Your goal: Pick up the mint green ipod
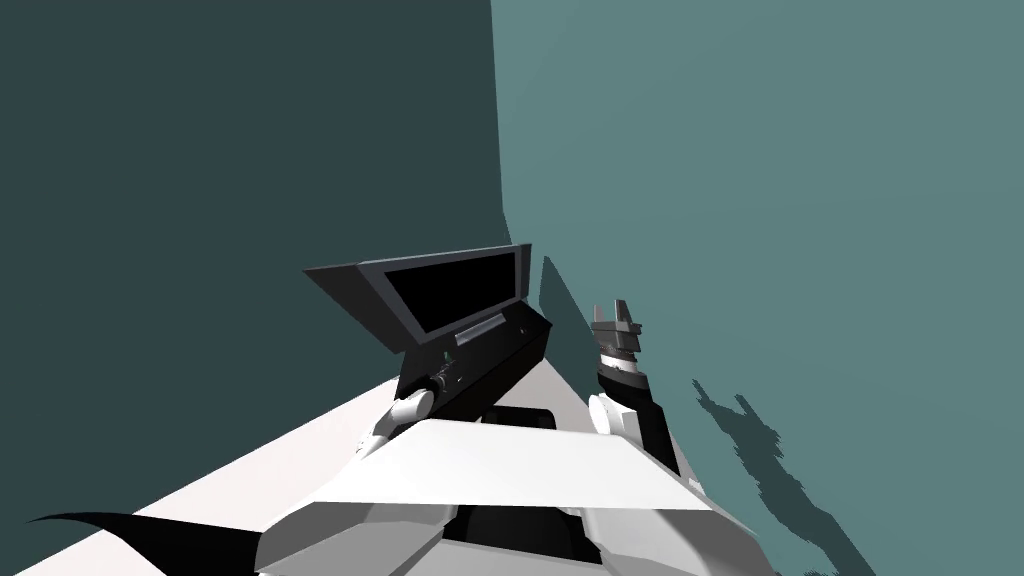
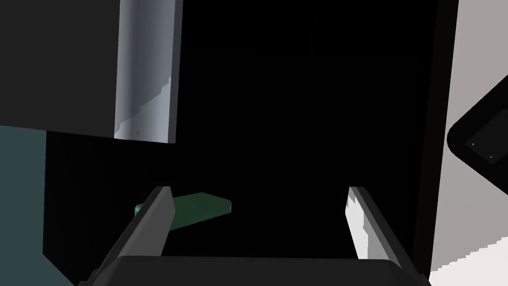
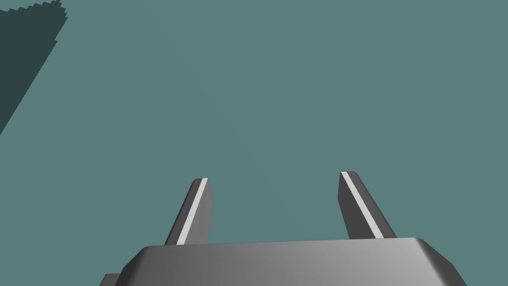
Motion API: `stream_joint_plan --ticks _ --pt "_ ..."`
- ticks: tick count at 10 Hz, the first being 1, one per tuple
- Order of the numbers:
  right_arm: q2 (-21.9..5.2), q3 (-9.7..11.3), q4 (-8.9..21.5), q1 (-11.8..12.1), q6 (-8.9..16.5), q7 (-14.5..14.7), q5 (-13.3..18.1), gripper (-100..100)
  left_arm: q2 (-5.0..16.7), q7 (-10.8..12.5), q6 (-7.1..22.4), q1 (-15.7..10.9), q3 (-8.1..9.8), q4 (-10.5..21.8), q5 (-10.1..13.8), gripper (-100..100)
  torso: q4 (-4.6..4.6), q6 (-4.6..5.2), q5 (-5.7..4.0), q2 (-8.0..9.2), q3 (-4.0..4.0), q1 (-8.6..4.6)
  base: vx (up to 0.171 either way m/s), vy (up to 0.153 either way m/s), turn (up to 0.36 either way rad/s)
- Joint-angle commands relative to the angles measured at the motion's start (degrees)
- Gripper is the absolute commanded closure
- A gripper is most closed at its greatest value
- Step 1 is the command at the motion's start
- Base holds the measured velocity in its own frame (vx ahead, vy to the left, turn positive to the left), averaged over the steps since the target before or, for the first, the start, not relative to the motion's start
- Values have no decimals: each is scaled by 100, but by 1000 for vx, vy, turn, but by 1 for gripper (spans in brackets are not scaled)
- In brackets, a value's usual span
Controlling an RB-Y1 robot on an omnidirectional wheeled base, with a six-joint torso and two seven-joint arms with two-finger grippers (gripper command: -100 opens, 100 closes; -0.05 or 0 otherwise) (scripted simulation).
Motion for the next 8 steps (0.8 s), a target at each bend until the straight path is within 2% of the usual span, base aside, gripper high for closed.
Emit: stream_joint_plan --ticks 1,2,3,4,5,6,7,8 --pt "0 0 0 0 0 0 0 0 99 70 95 6 -25 242 166 -100 0 0 0 0 0 0 -27 31 -157" --pt "0 -1 0 1 0 0 0 0 266 222 343 -63 -38 420 357 -100 0 -5 1 4 3 6 -35 41 -258" --pt "0 0 0 0 0 0 0 0 266 222 343 -63 -38 575 422 -100 2 -2 2 8 5 12 -33 40 -145" --pt "0 -1 0 1 0 0 0 0 431 374 584 -131 -52 751 671 -100 2 -5 3 8 5 11 -22 30 -296" --pt "0 0 0 0 0 0 0 0 431 374 585 -131 -52 893 671 -100 2 0 2 5 3 10 -27 32 -138" --pt "0 -1 0 1 0 0 0 0 592 525 818 -198 -65 1068 910 -100 1 -6 3 5 3 8 -14 26 -315" --pt "0 0 0 0 0 0 0 0 592 525 818 -198 -65 1222 914 -100 1 -1 1 1 1 9 -25 32 -130" --pt "0 -1 0 1 0 0 0 0 750 675 1044 -263 -77 1364 1148 -100 1 -6 2 3 2 8 -7 27 -342"
